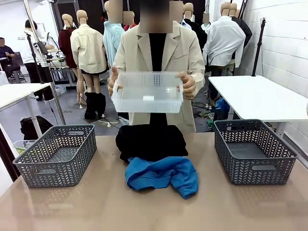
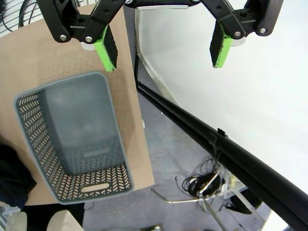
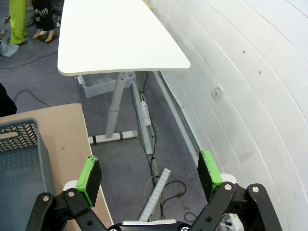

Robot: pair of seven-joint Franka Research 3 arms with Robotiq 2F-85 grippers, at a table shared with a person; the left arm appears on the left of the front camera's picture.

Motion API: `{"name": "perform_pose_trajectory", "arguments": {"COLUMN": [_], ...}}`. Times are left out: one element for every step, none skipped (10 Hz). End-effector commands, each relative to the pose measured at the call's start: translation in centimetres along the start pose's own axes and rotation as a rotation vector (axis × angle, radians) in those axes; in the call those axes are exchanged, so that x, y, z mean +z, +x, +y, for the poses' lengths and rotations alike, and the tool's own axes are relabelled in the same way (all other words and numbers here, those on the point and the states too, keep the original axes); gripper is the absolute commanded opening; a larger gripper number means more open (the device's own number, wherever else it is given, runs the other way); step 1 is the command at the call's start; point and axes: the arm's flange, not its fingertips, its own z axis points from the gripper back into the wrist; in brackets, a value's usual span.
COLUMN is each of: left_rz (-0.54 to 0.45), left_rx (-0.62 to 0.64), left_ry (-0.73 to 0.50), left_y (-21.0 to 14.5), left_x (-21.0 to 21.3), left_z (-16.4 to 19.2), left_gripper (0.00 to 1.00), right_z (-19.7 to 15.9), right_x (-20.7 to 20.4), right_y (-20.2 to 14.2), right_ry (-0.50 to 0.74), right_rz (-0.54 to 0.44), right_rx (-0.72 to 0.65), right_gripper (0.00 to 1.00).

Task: Sort the tops and bottoms.
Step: Lift clothes from the center of the table with your left hand.

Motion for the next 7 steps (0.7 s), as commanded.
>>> {"name": "perform_pose_trajectory", "arguments": {"left_rz": [-0.013, -0.013, -0.013, -0.013, -0.013, -0.013, -0.013], "left_rx": [0.000, 0.000, 0.000, 0.000, 0.000, 0.000, 0.000], "left_ry": [0.003, 0.003, 0.003, 0.003, 0.003, 0.003, 0.003], "left_y": [0.04, 0.04, 0.04, 0.04, 0.04, 0.04, 0.04], "left_x": [-0.01, -0.01, -0.01, -0.01, -0.01, -0.01, -0.01], "left_z": [0.15, 0.15, 0.15, 0.15, 0.15, 0.15, 0.15], "left_gripper": [1.00, 1.00, 1.00, 1.00, 1.00, 1.00, 1.00], "right_z": [-0.19, -0.19, -0.19, -0.19, -0.19, -0.19, -0.19], "right_x": [-0.11, -0.11, -0.11, -0.11, -0.11, -0.11, -0.11], "right_y": [-0.13, -0.13, -0.13, -0.13, -0.13, -0.13, -0.13], "right_ry": [0.001, 0.001, 0.001, 0.001, 0.001, 0.001, 0.001], "right_rz": [0.003, 0.003, 0.003, 0.003, 0.003, 0.003, 0.003], "right_rx": [0.007, 0.007, 0.007, 0.007, 0.007, 0.007, 0.007], "right_gripper": [1.00, 1.00, 1.00, 1.00, 1.00, 1.00, 1.00]}}
